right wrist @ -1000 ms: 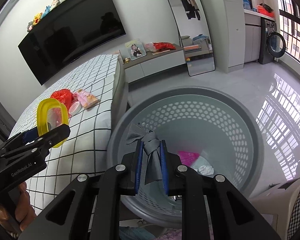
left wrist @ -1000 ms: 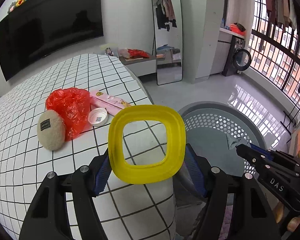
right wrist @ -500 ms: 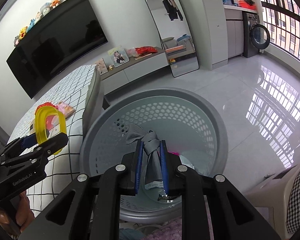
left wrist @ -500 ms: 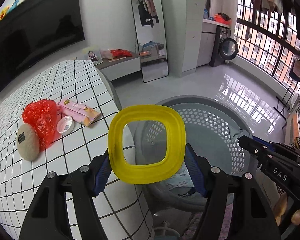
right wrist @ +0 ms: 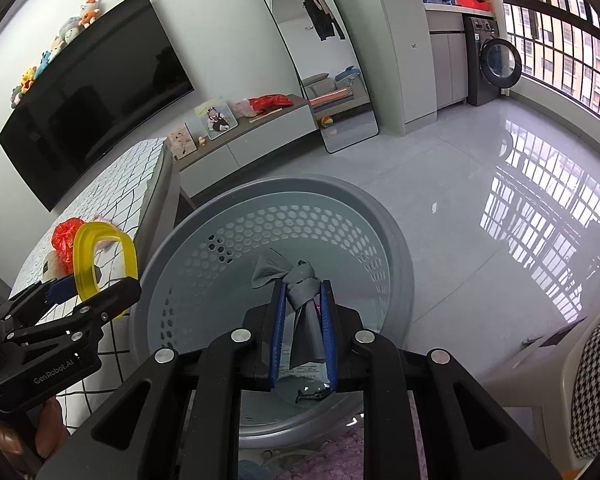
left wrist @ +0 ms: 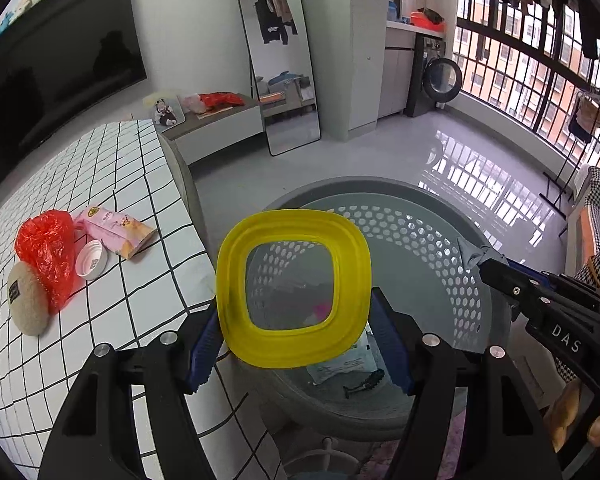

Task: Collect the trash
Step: 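Carry both items over the grey basket and open both grippers to drop them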

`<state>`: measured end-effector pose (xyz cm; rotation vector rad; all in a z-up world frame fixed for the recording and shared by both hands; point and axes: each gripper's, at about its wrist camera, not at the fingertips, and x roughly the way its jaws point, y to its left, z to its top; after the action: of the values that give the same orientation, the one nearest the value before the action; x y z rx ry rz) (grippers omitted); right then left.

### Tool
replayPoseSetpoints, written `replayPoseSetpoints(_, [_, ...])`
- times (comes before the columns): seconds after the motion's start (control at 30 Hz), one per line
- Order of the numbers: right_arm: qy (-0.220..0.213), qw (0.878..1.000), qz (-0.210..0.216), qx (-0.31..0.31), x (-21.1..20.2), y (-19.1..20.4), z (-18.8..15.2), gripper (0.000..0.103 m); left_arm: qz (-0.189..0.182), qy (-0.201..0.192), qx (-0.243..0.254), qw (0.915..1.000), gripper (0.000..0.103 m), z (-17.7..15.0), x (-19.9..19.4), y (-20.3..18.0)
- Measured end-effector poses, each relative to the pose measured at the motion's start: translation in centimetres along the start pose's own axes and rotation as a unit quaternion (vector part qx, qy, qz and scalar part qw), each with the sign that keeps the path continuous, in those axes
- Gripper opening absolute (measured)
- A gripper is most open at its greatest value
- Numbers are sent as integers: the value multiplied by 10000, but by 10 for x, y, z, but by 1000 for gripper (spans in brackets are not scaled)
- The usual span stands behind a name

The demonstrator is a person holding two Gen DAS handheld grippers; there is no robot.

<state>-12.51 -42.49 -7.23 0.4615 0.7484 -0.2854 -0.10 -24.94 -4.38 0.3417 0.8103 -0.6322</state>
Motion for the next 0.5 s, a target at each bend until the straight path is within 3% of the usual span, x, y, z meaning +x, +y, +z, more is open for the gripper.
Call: replayPoseSetpoints(0.5, [166, 9998, -108, 31, 16, -1, 5, 17, -88, 260, 102, 9996, 66, 0, 25, -14])
